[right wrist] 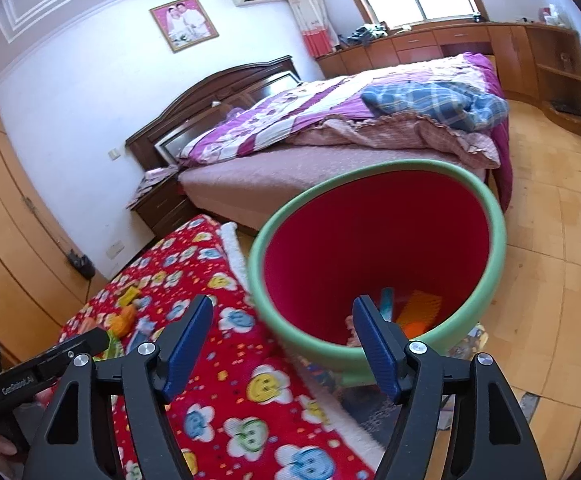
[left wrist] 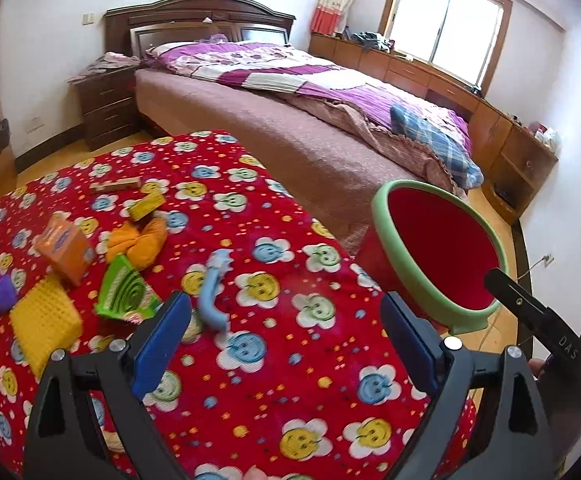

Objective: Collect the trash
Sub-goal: 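Move both open tools back over the remaining items on the bedspread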

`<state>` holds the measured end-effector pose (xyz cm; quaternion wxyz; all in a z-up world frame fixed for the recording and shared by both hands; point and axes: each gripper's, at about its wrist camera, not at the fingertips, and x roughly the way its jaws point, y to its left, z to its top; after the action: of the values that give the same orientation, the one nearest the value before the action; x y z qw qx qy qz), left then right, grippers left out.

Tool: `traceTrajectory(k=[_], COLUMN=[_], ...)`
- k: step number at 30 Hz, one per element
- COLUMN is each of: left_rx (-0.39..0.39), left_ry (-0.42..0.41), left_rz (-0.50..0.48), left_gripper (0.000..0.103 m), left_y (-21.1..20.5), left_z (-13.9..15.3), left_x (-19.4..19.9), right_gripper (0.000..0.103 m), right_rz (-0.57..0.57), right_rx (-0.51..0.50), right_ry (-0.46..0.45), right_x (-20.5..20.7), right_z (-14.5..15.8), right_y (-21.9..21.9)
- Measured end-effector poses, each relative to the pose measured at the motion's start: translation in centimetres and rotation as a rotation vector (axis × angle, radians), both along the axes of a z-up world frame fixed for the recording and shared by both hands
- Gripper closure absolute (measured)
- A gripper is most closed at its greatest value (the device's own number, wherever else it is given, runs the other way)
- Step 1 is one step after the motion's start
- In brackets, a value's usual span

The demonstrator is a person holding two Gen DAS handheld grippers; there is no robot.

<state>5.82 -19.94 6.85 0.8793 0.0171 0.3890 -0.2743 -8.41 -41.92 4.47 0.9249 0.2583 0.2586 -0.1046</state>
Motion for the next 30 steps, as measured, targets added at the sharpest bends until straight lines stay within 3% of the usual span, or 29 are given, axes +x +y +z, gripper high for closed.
traceTrajectory(k=[18, 30], left_rx=[-0.006, 0.008], left_ry=[0.014, 0.056], left_rz=[0.142, 0.288], left_gripper=[0.009, 0.009], left_y=[7.1, 14.4], left_z=[-0.5, -1.6], left_x=[0.8, 3.0], right_gripper=[0.028, 0.028], right_rz=[0.151, 0.23], right_rx=[-0.021, -0.04], right_ry=[0.037, 0.076], right_x=[2.3, 3.7], right_z=[-0.6, -1.2], right_y=[6.6, 10.0])
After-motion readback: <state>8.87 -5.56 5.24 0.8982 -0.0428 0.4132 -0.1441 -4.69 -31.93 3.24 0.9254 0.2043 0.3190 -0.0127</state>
